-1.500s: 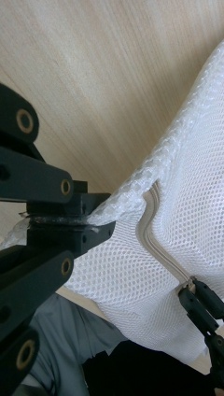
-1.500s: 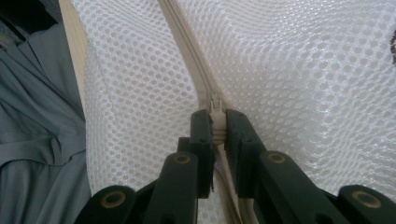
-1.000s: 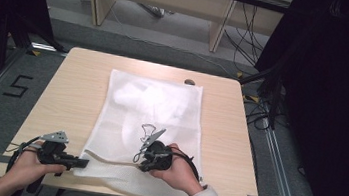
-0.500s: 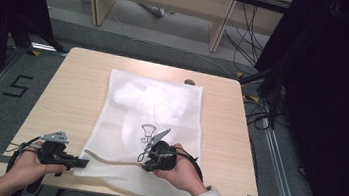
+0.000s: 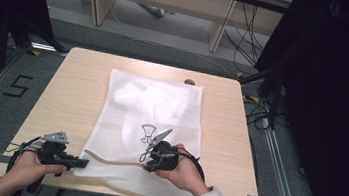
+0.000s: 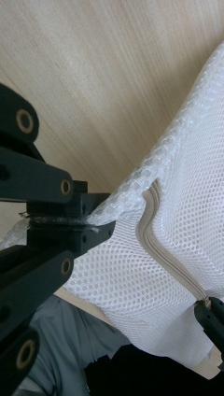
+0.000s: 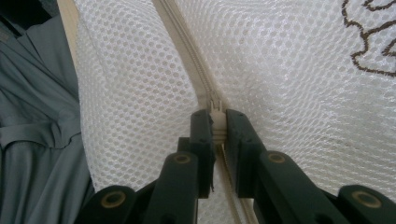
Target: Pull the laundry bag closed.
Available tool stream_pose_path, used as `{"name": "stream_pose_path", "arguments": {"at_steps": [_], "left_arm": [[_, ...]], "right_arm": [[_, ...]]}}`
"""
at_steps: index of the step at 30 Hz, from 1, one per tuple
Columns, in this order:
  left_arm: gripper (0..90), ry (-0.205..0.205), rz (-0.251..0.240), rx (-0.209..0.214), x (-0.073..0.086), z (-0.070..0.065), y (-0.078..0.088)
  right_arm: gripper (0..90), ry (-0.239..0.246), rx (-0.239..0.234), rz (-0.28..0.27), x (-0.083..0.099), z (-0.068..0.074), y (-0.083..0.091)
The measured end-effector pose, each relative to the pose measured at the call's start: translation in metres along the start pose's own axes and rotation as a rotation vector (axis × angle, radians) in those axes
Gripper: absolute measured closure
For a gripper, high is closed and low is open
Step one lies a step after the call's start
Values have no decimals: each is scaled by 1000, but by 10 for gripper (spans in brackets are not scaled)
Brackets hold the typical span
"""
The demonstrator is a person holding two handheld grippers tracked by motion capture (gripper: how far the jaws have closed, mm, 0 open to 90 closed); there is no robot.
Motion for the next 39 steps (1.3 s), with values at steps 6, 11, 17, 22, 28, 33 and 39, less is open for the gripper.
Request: {"name": "stream_pose_path", "arguments": {"at_steps": [6, 11, 17, 22, 28, 33, 39], "left_arm": [[857, 7, -6, 3, -1, -1, 0], [857, 2, -3, 3, 0, 0, 0], [857, 7, -6, 7, -1, -1, 0], [856, 5, -4, 8, 0, -1, 0], [856, 11, -8, 9, -1, -1, 0], [857, 2, -6, 11, -1, -1, 0], [857, 4, -5, 7, 0, -1, 0]], "right_arm": [[822, 4, -9, -4, 0, 0, 2], [822, 2, -4, 3, 2, 0, 2], [822, 3, -8, 6, 5, -2, 3], [822, -8, -7, 8, 6, -2, 4], [822, -10, -6, 9, 9, -4, 5], [823, -6, -15, 7, 10, -4, 7], [822, -22, -11, 7, 13, -7, 9]]}}
Point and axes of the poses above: each handheld gripper's, and its own axes: y roughly backward along the jaws, x roughly out of its underside, z roughly to its left, the point moved 10 cm from there along -y, roughly forward along the jaws, and after that the axes turned 7 degrees about z, right-handed, at the moved point
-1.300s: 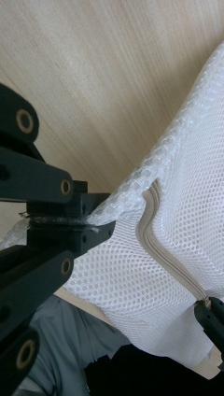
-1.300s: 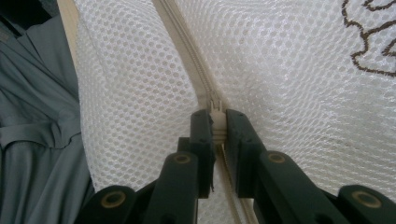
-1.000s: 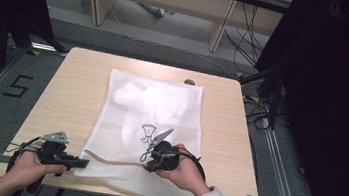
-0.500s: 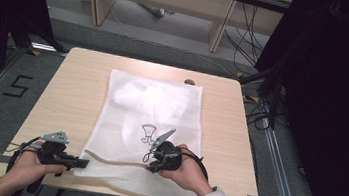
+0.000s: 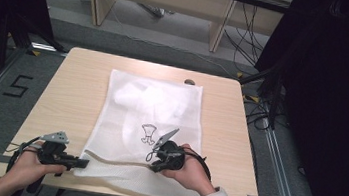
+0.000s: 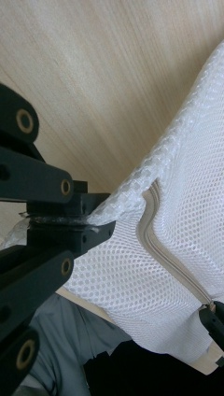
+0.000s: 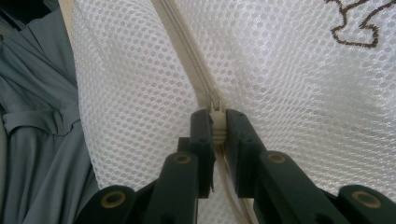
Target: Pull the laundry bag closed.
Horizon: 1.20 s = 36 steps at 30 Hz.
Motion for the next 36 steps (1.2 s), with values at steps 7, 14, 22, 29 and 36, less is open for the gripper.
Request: {"name": "stream_pose_path", "arguments": {"at_steps": [7, 14, 22, 29, 36], "left_arm": [[857, 1, -3, 1, 0, 0, 0], [857, -2, -1, -2, 0, 0, 0], [856, -1, 0, -2, 0, 1, 0], [857, -2, 2, -3, 0, 1, 0], [856, 1, 3, 1, 0, 0, -1]], "right_arm": [[822, 2, 10, 1, 3, -2, 3], [822, -20, 16, 9, 7, -3, 5], [822, -12, 11, 2, 11, -5, 8], [823, -24, 21, 8, 18, -7, 9], [822, -31, 24, 4, 21, -8, 10]]}}
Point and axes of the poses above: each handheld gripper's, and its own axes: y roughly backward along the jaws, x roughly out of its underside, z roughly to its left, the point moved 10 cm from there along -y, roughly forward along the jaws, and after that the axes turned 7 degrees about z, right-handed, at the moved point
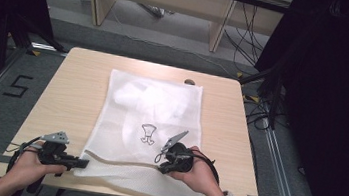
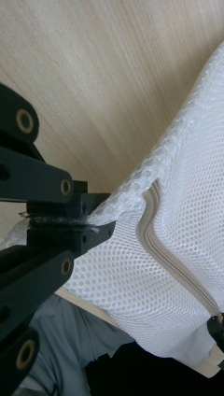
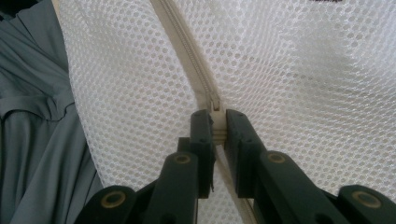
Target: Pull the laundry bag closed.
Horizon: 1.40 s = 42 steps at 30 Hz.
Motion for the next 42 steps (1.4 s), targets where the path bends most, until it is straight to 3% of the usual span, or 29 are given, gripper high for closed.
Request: {"name": "stream_pose_path", "arguments": {"at_steps": [12, 13, 16, 17, 20, 29, 33, 34, 36, 37, 40, 42], "left_arm": [[856, -2, 5, -7, 1, 0, 0], [857, -10, 6, -7, 1, 1, 0], [856, -9, 5, -4, 1, 1, 0], [856, -8, 6, -3, 1, 1, 0], [856, -10, 9, -6, 1, 1, 0], [856, -3, 4, -4, 0, 0, 0], [856, -8, 7, -7, 1, 1, 0], [856, -9, 9, -7, 1, 1, 0], [856, -6, 5, -5, 1, 1, 0], [856, -6, 6, -6, 1, 1, 0], [856, -1, -16, -13, -1, 1, -1], [856, -5, 7, -6, 1, 1, 0]], "right_arm": [[822, -12, -2, -1, 6, -2, 3], [822, 6, -3, -5, 6, -2, 3], [822, -25, 1, 1, 9, -3, 6], [822, -9, 1, -1, 10, -4, 5], [822, -30, 9, 4, 14, -5, 6], [822, -23, 8, -7, 17, -7, 8], [822, -33, 12, -4, 20, -8, 9], [822, -53, 13, 2, 22, -7, 10], [822, -52, 8, 0, 23, -8, 10], [822, -24, 13, -8, 22, -10, 10], [822, -44, 11, -6, 25, -9, 12], [822, -40, 7, -7, 25, -10, 12]]}}
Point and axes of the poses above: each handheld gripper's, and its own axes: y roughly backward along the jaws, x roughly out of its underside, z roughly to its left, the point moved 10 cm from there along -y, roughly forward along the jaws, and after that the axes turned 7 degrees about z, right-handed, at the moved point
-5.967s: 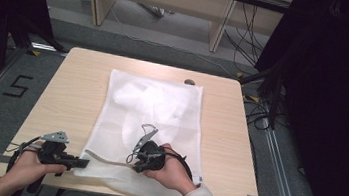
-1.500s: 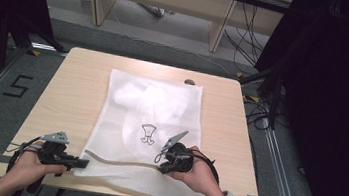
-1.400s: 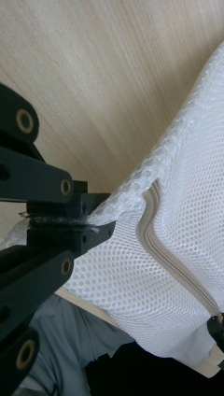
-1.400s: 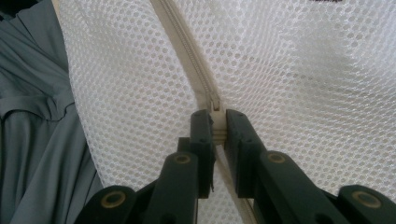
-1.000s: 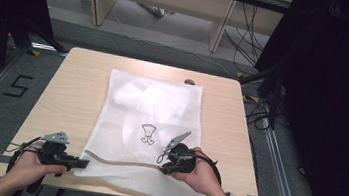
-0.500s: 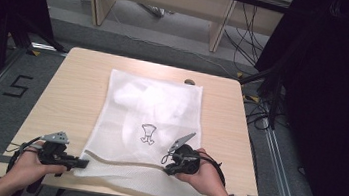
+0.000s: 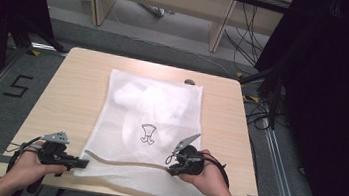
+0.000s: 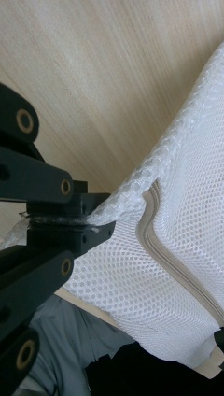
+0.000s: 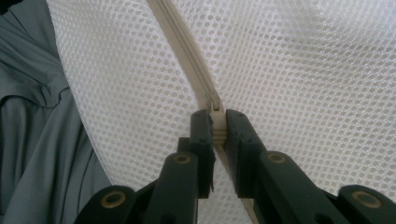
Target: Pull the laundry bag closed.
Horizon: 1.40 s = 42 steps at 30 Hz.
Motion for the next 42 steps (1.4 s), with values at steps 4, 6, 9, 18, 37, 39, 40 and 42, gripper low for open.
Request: {"name": "stream_pose_path", "arguments": {"at_steps": [4, 6, 9, 18, 37, 39, 40, 42], "left_arm": [[856, 3, -14, -3, -1, 0, -1], [856, 3, -12, -6, -1, 0, 0], [856, 5, -20, -7, -1, 0, -1], [856, 6, -20, -8, -1, 0, -1], [856, 7, -22, -8, -2, 0, -1], [856, 3, -18, -8, -1, 1, 0], [856, 5, -19, -10, -1, 1, -1], [856, 4, -20, -9, -1, 0, -1]], "right_arm": [[822, -19, 2, 2, 2, 0, 1], [822, -27, 0, 3, 3, 0, 2], [822, 0, 6, -5, 4, -3, 3], [822, -43, 4, -4, 10, -5, 6], [822, -44, 13, -20, 15, -9, 10], [822, -45, 19, -13, 17, -10, 10], [822, -61, 12, -7, 19, -9, 11], [822, -54, 20, -16, 19, -11, 11]]}}
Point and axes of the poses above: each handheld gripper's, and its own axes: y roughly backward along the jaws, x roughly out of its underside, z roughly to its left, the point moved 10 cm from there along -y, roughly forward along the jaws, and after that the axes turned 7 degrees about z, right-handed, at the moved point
